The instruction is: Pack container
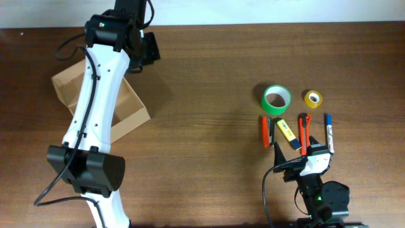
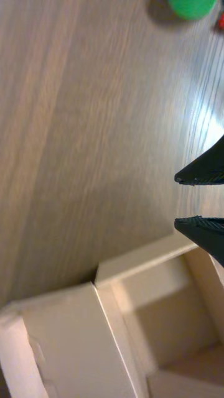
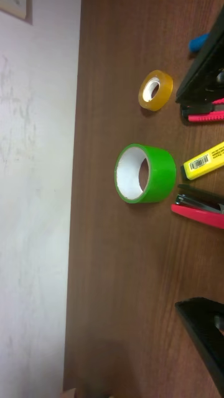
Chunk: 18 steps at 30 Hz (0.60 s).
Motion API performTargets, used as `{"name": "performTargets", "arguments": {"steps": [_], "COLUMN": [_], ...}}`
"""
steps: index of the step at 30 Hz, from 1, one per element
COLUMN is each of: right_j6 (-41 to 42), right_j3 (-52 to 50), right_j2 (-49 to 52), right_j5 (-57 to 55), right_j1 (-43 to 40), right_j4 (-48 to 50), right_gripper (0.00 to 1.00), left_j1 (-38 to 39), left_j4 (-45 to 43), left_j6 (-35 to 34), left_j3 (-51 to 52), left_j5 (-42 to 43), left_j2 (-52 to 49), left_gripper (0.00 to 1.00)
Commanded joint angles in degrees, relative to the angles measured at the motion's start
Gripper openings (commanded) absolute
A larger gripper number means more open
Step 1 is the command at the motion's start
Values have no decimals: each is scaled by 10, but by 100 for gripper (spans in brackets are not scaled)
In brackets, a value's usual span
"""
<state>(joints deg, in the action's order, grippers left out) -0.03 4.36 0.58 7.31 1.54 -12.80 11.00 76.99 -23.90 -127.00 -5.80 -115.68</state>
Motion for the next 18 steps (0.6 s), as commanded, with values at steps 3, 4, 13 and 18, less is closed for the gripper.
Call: {"name": "performTargets", "arguments": {"steps": [3, 4, 13, 18], "right_j6": [3, 3, 3, 3], "right_j3": [-5, -5, -5, -5], "right_j2": [-4, -4, -4, -4], "right_j5": [-5, -5, -5, -5], "right_j1": [3, 3, 3, 3], "right_j4": [1, 1, 1, 1], "right_gripper": [99, 99, 99, 99], "left_j1": [-18, -19, -24, -30], "left_j4": [9, 9, 8, -31], "left_j6": [-55, -63, -148, -179], "left_j3": [-3, -3, 52, 132], "left_j5": [-61, -61, -61, -51], "left_j2": [1, 1, -17, -17], "left_gripper": [20, 21, 30, 33]}}
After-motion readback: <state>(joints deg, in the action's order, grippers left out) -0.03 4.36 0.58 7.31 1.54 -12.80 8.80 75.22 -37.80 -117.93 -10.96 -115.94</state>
